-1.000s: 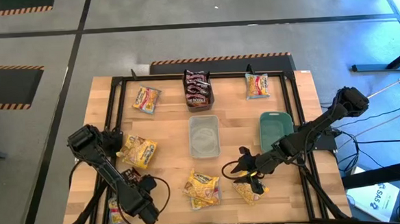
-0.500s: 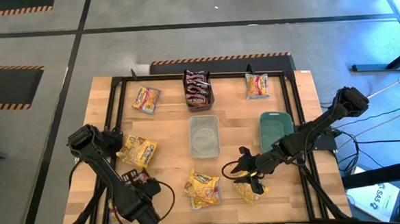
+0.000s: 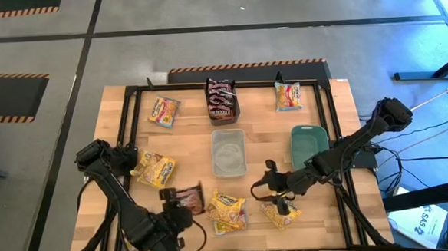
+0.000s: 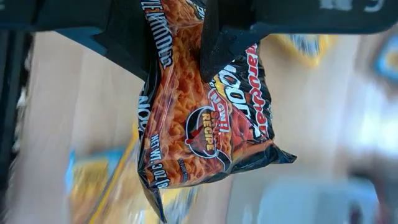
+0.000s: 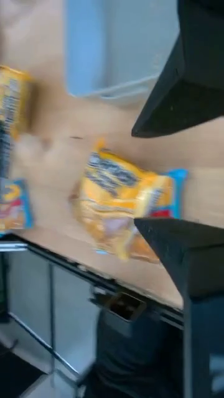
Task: Sort Maruchan noodles
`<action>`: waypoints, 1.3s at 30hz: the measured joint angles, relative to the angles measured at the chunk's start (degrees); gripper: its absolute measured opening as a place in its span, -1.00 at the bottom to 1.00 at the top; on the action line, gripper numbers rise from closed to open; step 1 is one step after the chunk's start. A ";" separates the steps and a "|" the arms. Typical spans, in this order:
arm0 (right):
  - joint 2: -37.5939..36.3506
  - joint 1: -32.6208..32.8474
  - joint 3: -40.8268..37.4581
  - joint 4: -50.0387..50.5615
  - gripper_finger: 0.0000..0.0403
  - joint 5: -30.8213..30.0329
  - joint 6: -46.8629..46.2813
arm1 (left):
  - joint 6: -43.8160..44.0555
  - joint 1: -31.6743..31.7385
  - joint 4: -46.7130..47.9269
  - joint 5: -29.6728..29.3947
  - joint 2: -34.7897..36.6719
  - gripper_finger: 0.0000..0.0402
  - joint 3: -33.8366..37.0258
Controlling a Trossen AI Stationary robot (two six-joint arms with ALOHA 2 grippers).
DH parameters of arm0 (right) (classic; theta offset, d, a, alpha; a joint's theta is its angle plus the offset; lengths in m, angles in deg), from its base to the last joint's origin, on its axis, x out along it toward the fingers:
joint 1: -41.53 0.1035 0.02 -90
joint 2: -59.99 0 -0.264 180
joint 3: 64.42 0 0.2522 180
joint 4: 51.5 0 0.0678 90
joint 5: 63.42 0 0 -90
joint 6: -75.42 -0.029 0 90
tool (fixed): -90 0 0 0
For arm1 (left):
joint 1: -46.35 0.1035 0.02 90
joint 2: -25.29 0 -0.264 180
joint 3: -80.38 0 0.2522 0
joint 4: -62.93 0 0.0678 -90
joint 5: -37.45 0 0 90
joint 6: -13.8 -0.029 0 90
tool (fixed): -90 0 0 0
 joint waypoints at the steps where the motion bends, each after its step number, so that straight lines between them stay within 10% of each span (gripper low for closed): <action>1: 0.46 -0.01 -0.01 -1.24 0.11 -0.93 1.93 | -1.84 0.00 -1.35 -2.35 0.00 -0.42 0.01; 14: 12.32 -3.73 -0.02 -30.53 0.51 -1.78 22.12 | -17.93 0.43 -15.10 -29.17 -0.11 -0.42 2.48; 25: 11.15 -8.42 0.07 -32.15 0.52 1.89 -6.64 | -40.99 5.56 -29.45 -39.69 -0.21 -0.42 15.34; 39: 10.14 -16.22 0.07 -31.43 0.52 0.48 -15.32 | -45.23 13.51 -32.30 -40.75 -0.22 -0.42 17.81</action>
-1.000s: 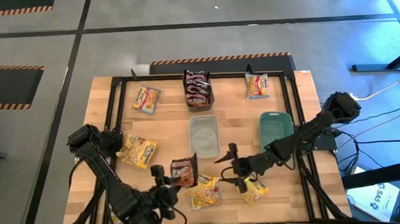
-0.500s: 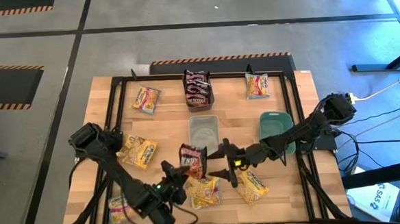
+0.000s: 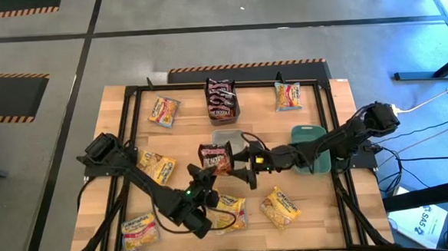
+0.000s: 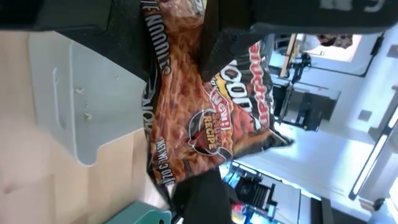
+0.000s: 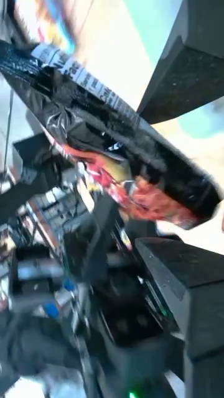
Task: Sort Maruchan noodles
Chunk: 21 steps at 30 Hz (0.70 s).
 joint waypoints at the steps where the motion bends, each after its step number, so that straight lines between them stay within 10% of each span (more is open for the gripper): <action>1: 0.34 -0.77 0.00 0.04 0.52 0.09 -1.11 | -0.62 0.32 -0.53 0.17 0.00 -0.42 0.00; 13: 1.81 -4.23 0.00 -2.07 0.47 2.31 -4.00 | -1.29 2.31 -1.40 0.91 0.00 -0.42 0.00; 21: 1.81 -4.21 0.00 -1.96 0.02 2.24 -4.11 | -1.29 2.55 -1.40 0.86 0.00 -0.42 0.00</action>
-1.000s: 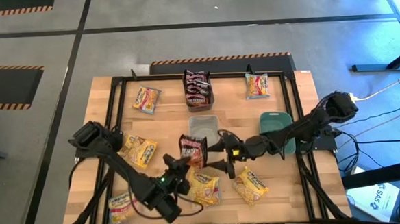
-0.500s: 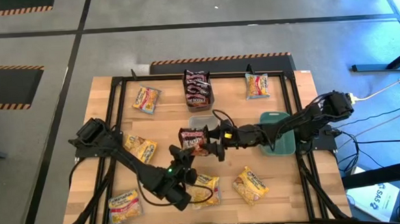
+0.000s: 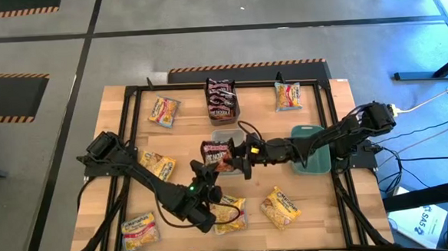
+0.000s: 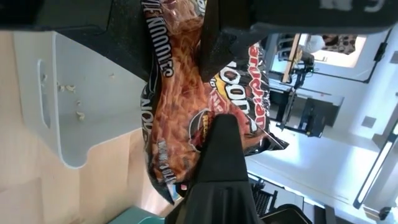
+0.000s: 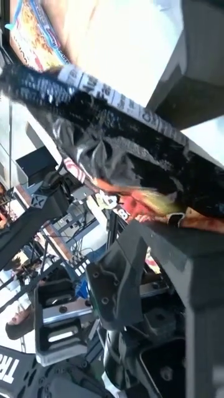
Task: Sort Maruchan noodles
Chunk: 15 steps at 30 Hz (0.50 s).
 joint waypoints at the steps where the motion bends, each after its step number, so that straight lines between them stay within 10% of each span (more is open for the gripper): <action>1: 0.00 0.00 0.00 -0.06 -0.05 0.13 0.00 | 0.00 0.07 0.00 0.02 0.00 -0.42 0.00; 15: 0.00 0.00 0.00 -0.07 -0.52 -0.04 2.40 | 1.51 1.35 -0.75 3.06 0.00 -0.04 0.02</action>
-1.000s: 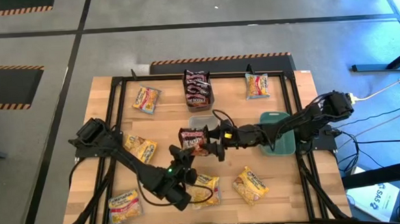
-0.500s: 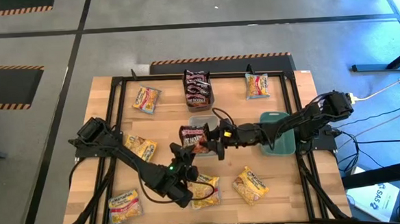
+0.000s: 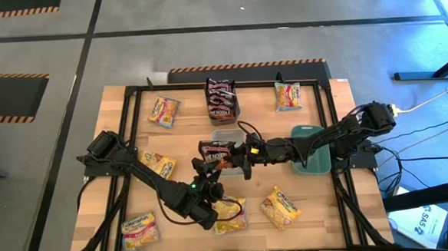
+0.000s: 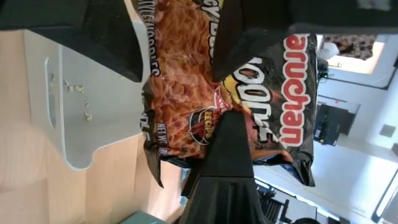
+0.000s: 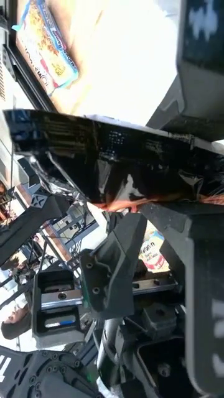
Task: Sort Maruchan noodles
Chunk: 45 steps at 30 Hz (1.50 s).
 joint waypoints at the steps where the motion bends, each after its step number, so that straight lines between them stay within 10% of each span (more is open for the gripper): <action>1: 0.00 0.01 0.00 -0.02 -0.52 -0.06 0.54 | 0.83 -0.24 0.31 0.04 0.00 -0.01 -0.07; 20: -10.49 -0.35 0.00 10.19 -0.55 -4.70 12.90 | 26.00 -2.81 27.39 9.75 13.88 0.03 -1.56; 38: -13.33 -12.41 0.02 16.86 -0.54 5.72 25.39 | -3.90 21.44 -6.12 47.19 38.79 -0.03 21.88; 45: -13.31 -20.55 0.00 17.50 -0.53 14.90 33.43 | -9.90 30.78 -7.75 47.74 37.68 0.14 22.04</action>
